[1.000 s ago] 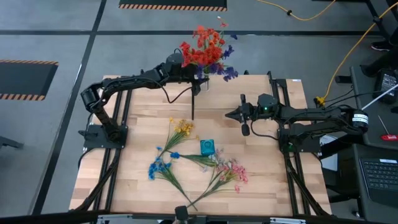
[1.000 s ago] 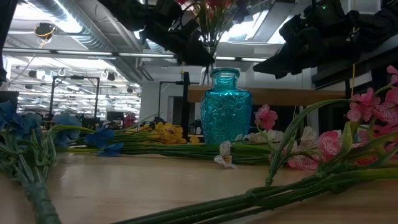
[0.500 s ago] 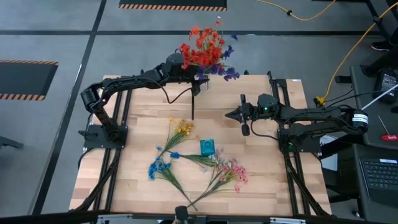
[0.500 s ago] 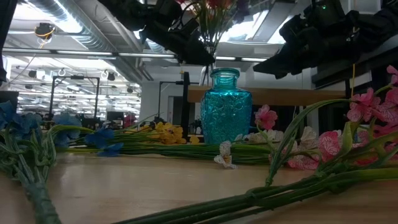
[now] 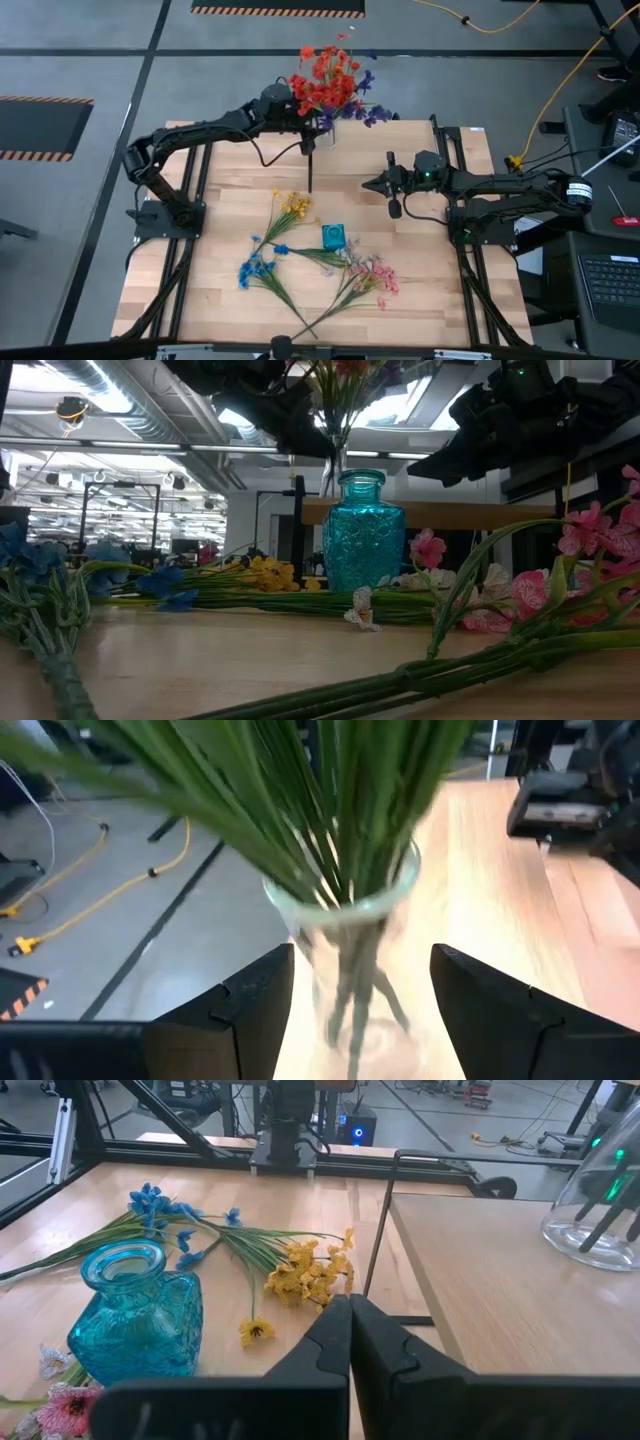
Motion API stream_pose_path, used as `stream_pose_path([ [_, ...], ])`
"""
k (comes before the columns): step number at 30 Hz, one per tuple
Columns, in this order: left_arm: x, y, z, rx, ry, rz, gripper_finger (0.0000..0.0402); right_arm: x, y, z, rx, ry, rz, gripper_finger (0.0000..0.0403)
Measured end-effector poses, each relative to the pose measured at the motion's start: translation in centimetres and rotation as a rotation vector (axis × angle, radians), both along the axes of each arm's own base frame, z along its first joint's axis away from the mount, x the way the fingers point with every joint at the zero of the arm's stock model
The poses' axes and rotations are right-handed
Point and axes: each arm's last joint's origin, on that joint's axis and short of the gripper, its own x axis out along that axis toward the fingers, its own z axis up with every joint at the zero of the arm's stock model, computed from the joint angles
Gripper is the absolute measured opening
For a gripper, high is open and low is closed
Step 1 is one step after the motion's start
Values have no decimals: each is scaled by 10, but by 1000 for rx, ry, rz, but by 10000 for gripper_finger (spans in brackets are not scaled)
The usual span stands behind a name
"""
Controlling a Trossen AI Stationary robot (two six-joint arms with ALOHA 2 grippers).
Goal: Pick and place flowers into a vace then onto a shelf
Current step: Put the transparent vase with the flowers on the shelf, then put the yellow flowers into the blue vase
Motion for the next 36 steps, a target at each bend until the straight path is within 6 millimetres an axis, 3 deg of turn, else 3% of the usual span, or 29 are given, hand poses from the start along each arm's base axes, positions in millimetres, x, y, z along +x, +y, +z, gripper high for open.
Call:
stream_pose_path([
  [10,-11,-3,0,11,101,39,227,0,0,0,14,0,-3,3],
  [17,-47,-22,20,-11,239,96,224,0,0,0,-9,0,2,3],
  [22,-74,-47,31,-55,228,78,211,0,0,0,-10,1,3,3],
  [27,-102,-78,13,-40,183,124,189,0,0,0,-10,4,3,3],
  [36,-138,-118,-40,-66,86,134,158,0,0,0,-10,4,3,3],
])
